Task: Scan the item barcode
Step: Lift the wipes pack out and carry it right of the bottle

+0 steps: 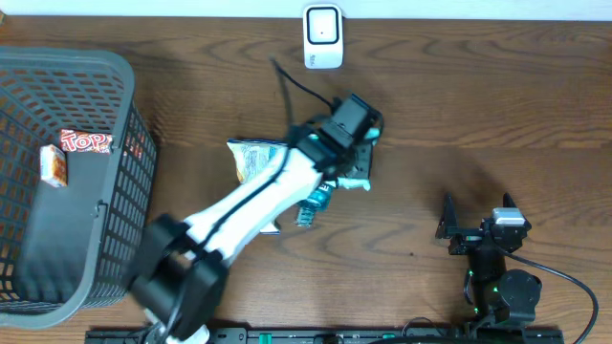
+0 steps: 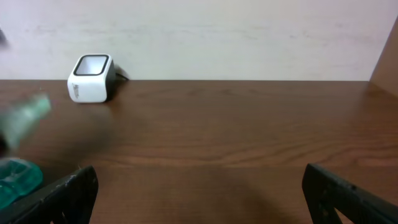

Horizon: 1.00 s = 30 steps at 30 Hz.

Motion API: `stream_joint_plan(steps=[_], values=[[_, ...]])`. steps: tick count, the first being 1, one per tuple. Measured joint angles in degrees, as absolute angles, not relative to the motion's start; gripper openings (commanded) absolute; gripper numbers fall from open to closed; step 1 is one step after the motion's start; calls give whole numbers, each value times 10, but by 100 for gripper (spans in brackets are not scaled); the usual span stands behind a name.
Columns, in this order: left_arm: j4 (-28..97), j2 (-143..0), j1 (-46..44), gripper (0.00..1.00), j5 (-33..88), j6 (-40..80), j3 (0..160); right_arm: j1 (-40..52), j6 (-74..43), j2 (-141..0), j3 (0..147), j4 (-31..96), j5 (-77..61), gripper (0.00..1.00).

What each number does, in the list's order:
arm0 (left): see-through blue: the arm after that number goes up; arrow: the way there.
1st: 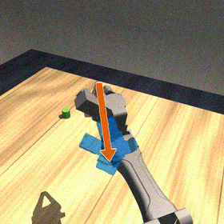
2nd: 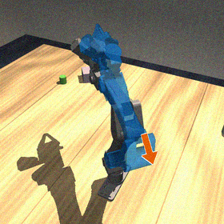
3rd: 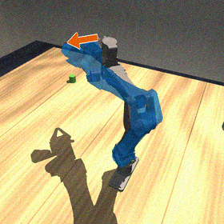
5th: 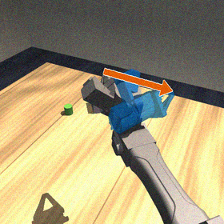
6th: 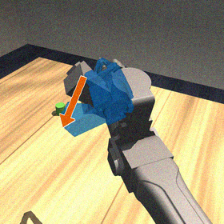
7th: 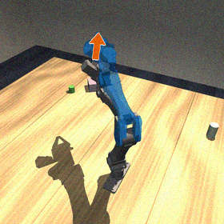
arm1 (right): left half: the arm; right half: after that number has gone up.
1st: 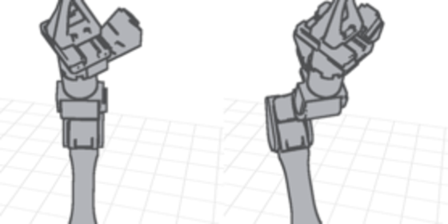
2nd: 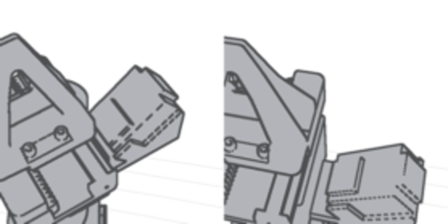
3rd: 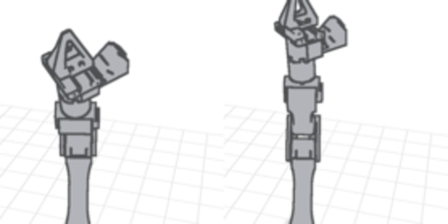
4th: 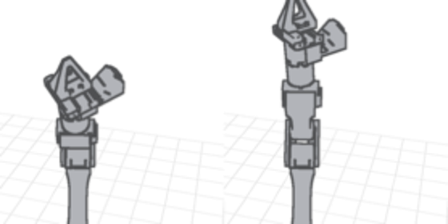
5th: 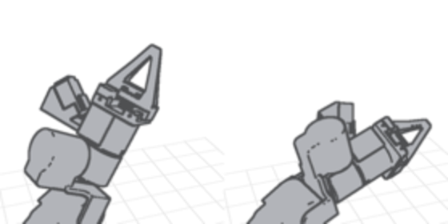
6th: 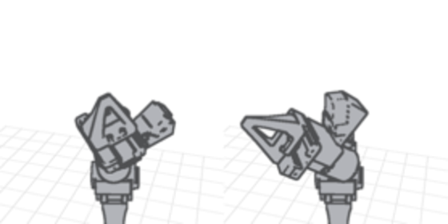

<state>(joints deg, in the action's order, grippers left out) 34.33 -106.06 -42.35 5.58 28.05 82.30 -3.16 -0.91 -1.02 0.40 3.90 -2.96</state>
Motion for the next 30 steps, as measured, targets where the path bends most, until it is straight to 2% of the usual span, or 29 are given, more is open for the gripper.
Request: stream_joint_plan(steps=[2, 3, 5, 7, 8, 14, 18, 24, 30], values=[[346, -1094, -428, 35, 53, 277, 823, -32, -9, -10, 4, 39, -29, 99], [348, -1105, -429, 41, 53, 275, 823, -32, -9, -10, 4, 39, -29, 99], [355, -1126, -429, 61, 52, 272, 823, -32, -9, -10, 4, 39, -30, 99], [361, -1139, -429, 84, 51, 272, 823, -32, -9, -10, 4, 39, -29, 99], [366, -1140, -429, 99, 50, 269, 823, -32, -9, -10, 4, 39, -29, 99], [493, -1098, -427, 98, 46, 267, 872, -32, -9, -10, 4, 39, -29, 99], [549, -1005, -410, 98, 45, 267, 952, -32, -9, -10, 4, 39, -29, 99], [566, -825, -345, 98, 36, 268, 980, -32, -9, -10, 4, 39, -30, 99], [631, -731, -268, 98, -11, 270, 980, -32, -9, -10, 4, 39, -29, 99]])
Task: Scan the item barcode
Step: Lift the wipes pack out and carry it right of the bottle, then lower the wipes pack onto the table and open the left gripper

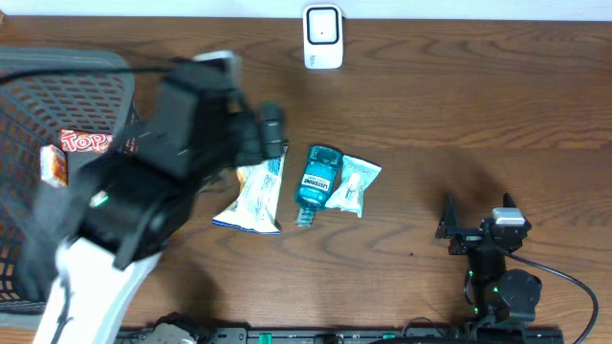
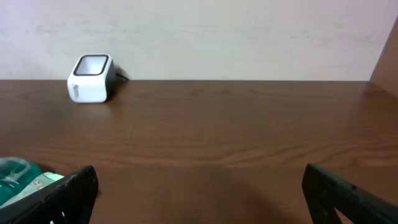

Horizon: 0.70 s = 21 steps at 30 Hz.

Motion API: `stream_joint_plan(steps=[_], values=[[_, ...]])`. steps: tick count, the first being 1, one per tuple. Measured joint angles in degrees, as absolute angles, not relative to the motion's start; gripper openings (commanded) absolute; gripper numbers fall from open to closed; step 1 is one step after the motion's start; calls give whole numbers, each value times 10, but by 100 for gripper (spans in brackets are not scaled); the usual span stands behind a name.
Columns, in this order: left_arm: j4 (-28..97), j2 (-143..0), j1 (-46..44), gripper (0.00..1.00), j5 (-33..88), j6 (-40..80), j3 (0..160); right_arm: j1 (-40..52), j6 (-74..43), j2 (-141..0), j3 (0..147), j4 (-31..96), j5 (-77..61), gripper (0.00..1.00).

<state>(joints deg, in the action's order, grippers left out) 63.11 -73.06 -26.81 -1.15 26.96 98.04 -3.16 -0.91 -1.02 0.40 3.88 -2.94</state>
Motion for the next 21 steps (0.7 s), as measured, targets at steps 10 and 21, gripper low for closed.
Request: stream_joint_plan(steps=[10, 21], values=[[681, -652, -165, 98, -74, 270, 980, -32, -9, -10, 4, 39, -29, 99], [662, -643, 35, 98, -192, 272, 980, -32, -9, -10, 4, 39, -29, 99]])
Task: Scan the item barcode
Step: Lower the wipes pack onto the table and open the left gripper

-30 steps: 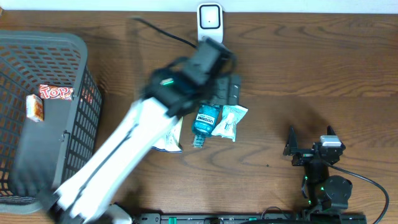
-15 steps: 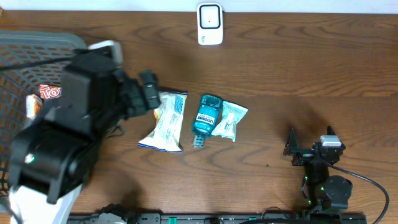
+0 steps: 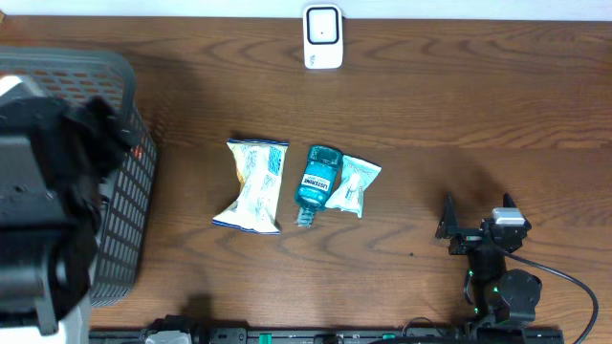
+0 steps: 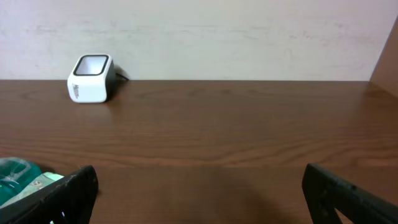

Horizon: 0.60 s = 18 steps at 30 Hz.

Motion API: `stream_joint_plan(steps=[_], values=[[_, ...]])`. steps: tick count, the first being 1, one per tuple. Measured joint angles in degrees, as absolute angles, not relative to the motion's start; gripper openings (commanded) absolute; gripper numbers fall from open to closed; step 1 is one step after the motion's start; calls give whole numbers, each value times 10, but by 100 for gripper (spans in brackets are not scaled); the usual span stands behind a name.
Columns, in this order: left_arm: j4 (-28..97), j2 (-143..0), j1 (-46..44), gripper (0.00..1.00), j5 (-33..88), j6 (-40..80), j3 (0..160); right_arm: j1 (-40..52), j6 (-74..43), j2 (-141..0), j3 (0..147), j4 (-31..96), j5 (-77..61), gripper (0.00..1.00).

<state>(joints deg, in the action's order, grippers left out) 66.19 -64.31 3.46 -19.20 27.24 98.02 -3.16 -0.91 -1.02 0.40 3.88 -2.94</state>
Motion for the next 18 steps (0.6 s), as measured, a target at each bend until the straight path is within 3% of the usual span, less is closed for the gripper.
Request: stream_joint_plan(steps=[10, 18], values=[[660, -812, 262, 99, -174, 317, 978, -32, -9, -10, 4, 39, -29, 99], [574, -925, 325, 100, -150, 286, 927, -32, -9, -10, 4, 39, -30, 99]])
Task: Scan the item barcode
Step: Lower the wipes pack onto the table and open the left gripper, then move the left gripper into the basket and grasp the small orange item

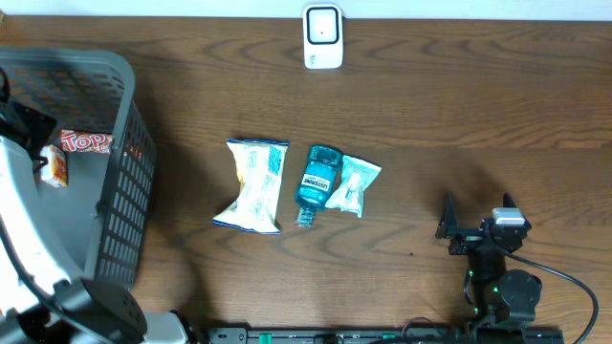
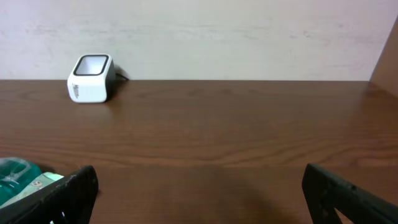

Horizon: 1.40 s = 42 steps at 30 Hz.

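The white barcode scanner (image 1: 323,36) stands at the table's far edge, also visible at the left of the right wrist view as the scanner (image 2: 91,78). Mid-table lie a chips bag (image 1: 253,184), a blue mouthwash bottle (image 1: 314,180) and a small white packet (image 1: 352,184) side by side. My left arm (image 1: 29,239) reaches over the grey basket (image 1: 120,201) at the left edge; its gripper end is dark and cut off near the red "Top" snack (image 1: 86,143). My right gripper (image 1: 475,218) rests open at the front right, nothing between its fingers.
Inside the basket, a small brown and white packet (image 1: 54,164) lies beside the red snack. The scanner's black cable (image 1: 287,81) runs over the table towards the items. A wall rises behind the table's far edge.
My left arm, which loomed large and blurred over the basket, now sits lower at the left edge, and the basket's contents show again. The three items and my right gripper have not moved.
At first my left gripper was over the items in the middle of the table, near the small packet and bottle. Then the arm was at the basket's edge, leaving three items in a row. After that it covered the basket, and now it reaches into it.
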Motion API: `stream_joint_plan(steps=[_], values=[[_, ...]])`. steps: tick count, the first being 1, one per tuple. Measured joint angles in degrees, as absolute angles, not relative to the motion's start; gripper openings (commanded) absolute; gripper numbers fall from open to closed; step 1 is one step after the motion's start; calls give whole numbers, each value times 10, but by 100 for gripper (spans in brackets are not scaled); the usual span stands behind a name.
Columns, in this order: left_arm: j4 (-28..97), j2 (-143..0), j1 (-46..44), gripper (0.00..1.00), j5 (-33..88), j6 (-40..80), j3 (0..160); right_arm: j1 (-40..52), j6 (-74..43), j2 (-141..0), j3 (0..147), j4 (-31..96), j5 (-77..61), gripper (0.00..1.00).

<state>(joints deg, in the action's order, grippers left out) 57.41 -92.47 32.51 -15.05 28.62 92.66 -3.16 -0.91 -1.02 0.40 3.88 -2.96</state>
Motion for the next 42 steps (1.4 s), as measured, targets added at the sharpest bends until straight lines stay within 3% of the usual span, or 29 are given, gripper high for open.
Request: stream_joint_plan(steps=[10, 23, 42], values=[[391, -934, 352, 98, -61, 67, 826, -32, -9, -10, 4, 39, -29, 99], [366, -982, 375, 98, 13, -102, 797, -32, -9, -10, 4, 39, -30, 99], [227, -1000, 407, 98, 50, -116, 687, -32, -9, -10, 4, 39, -29, 99]])
